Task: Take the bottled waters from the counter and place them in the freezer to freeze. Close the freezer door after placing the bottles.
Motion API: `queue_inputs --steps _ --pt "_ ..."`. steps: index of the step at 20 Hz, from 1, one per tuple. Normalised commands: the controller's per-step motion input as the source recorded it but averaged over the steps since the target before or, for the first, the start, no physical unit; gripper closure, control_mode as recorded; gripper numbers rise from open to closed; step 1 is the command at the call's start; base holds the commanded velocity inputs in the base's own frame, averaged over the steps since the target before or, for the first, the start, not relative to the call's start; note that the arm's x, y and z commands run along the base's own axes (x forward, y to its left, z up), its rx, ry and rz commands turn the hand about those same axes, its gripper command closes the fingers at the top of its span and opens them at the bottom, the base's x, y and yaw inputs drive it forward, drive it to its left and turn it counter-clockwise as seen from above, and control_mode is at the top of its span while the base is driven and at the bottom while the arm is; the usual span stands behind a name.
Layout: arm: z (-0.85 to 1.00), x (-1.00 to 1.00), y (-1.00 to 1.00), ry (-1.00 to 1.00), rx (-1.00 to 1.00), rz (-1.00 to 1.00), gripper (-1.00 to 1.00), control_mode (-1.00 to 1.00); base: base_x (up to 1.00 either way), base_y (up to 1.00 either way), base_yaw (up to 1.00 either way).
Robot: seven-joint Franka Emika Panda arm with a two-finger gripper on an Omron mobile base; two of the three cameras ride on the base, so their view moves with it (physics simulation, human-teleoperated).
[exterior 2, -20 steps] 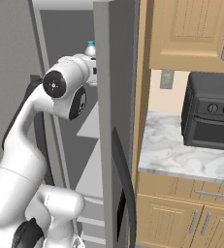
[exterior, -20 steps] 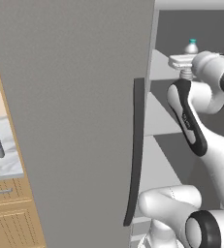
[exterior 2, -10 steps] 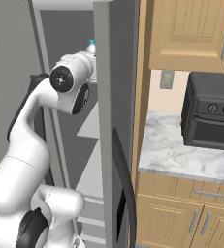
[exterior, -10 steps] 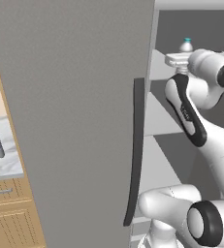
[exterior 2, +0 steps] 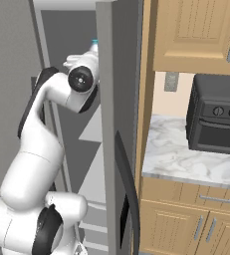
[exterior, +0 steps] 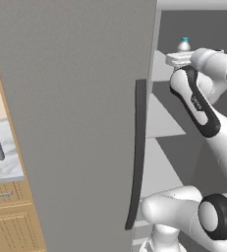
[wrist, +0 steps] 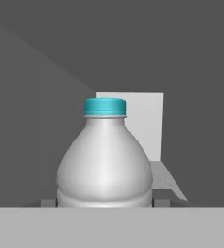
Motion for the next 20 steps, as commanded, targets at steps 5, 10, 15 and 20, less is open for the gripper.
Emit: queue_inputs --steps 5,10,15,20 --pt "0.00 0.14 0.00 0.00 0.00 0.05 1.00 -1.00 0.00 0.00 0.00" --pt "0.00 0.04 0.00 0.00 0.00 0.00 1.00 -1.00 0.00 0.00 0.00" --pt "0.00 0.44 0.01 0.01 0.00 0.01 1.00 -1.00 0.00 0.00 0.00" --pt "0.00 0.46 0.00 0.08 0.00 0.00 1.00 -1.00 0.00 0.00 0.00"
